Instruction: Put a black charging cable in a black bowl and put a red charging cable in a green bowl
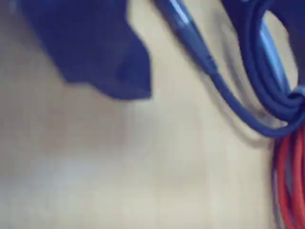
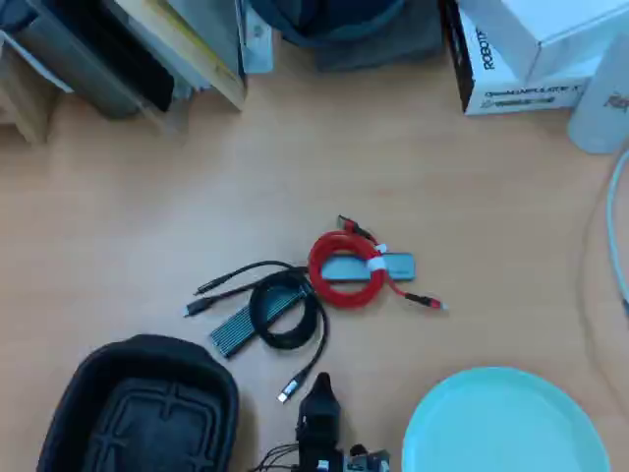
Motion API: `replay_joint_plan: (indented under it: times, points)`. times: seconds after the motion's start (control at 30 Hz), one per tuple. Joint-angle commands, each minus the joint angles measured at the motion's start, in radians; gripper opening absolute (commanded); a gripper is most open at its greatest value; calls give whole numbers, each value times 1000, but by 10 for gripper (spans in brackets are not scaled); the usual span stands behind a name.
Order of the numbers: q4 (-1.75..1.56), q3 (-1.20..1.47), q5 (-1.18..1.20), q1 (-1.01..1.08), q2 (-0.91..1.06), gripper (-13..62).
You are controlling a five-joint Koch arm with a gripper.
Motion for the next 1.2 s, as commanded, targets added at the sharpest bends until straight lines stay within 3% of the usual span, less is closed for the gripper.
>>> replay_joint_plan:
  times: [0.0,0.6,0.87,1.0,1.17]
  points:
    - [0,34,2,0,0,333]
    - [-15,28,0,14,6,333]
    - [-20,-23,5,-87,158,333]
    - [169,-233,-3,-206,155,333]
    - [701,-650,-48,-250,55,333]
